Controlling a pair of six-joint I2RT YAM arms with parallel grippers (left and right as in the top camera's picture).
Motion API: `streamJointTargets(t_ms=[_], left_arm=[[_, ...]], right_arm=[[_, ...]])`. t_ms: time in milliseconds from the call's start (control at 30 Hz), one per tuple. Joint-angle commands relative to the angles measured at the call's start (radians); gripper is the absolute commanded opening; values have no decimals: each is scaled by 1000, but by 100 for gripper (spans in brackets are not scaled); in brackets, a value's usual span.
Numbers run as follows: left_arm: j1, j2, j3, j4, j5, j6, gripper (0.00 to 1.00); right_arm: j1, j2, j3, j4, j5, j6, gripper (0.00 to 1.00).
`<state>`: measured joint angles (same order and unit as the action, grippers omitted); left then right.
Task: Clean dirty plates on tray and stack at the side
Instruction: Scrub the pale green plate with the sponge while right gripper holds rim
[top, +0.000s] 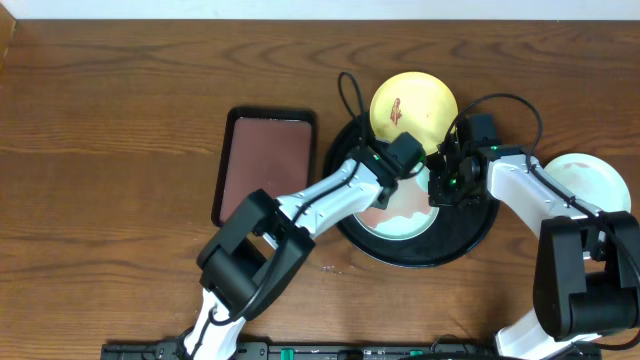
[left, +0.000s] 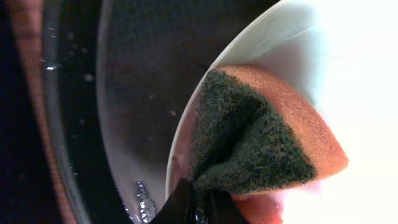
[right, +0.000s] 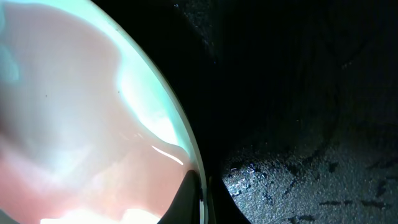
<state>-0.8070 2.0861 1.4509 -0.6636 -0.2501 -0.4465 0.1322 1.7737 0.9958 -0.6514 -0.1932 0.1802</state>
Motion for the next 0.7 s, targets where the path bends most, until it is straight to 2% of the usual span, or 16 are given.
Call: streamJointTargets(t_ms=[0, 167, 300, 333, 467, 600, 667], left_arm=[[26, 44, -30, -23, -304, 32, 8], [26, 44, -30, 82, -240, 32, 7], [26, 45, -31, 180, 29, 25, 7], [26, 45, -31, 212, 133, -1, 7], [26, 45, -31, 279, 365, -105, 8], [26, 45, -31, 341, 554, -177, 7], [26, 45, -31, 367, 594, -181, 8]], right_arm=[[13, 37, -10, 11, 55, -2, 1], [13, 37, -10, 4, 55, -11, 1], [13, 37, -10, 4, 55, -21, 1], [13, 37, -10, 4, 55, -21, 1], [13, 37, -10, 4, 55, -21, 1], [13, 37, -10, 3, 55, -21, 1], [13, 37, -10, 3, 55, -21, 1]])
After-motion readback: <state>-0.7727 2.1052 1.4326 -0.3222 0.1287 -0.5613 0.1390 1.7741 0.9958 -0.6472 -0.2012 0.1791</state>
